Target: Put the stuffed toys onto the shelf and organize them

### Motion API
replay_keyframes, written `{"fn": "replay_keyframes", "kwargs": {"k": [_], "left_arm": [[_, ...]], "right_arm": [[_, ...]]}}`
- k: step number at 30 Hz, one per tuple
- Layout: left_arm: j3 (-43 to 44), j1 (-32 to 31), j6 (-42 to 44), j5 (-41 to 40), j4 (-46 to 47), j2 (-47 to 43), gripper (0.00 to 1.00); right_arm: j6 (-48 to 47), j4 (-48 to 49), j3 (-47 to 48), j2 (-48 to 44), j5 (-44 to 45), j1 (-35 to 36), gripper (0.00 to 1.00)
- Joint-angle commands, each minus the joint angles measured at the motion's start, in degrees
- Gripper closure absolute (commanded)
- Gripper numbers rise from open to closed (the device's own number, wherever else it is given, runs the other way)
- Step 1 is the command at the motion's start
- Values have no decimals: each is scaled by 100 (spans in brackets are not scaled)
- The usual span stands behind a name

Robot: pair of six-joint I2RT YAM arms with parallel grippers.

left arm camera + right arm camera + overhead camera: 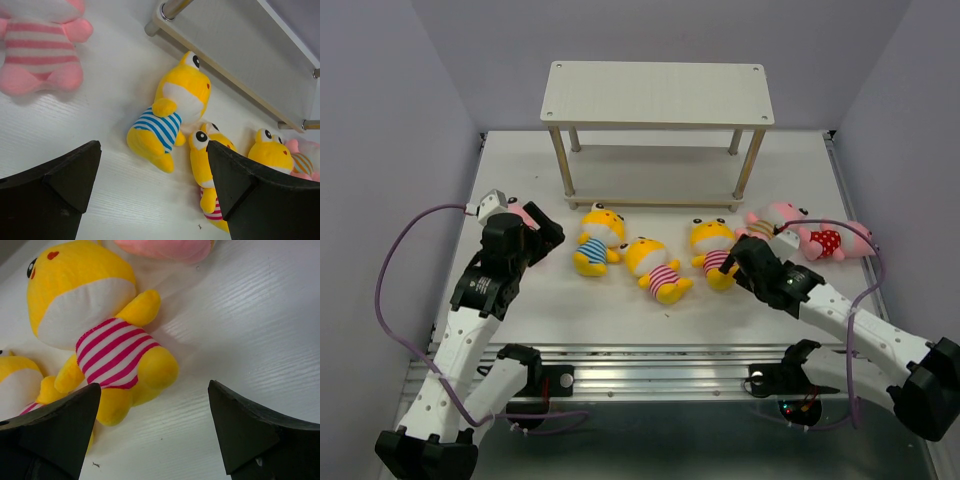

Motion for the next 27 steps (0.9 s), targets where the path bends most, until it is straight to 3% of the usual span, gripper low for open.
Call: {"fn": "replay_keyframes", "kwargs": {"k": [1,5,11,14,23,24,26,27], "left_arm": [[-62,14,110,16,76,-29,1],[-71,5,119,24,85,-38,1],[-79,14,119,16,94,-38,1],[-88,14,119,16,94,-37,1],[-97,5,128,16,85,-38,1],[-106,14,128,16,76,-38,1],[-97,5,128,16,76,-38,1],[-97,5,136,7,50,-38,1]], "right_arm": [[158,435,-166,83,-58,-130,7],[149,628,-254,320,-207,-349,7],[193,813,-411,470,-462,-420,18],[316,971,-587,426,-524,-473,32],[457,1244,-781,268,-472,-473,52],[448,1288,-781,268,-437,-473,61],[404,1367,-816,259,-427,-473,68],[335,1454,-825,233,-436,-473,80]]}}
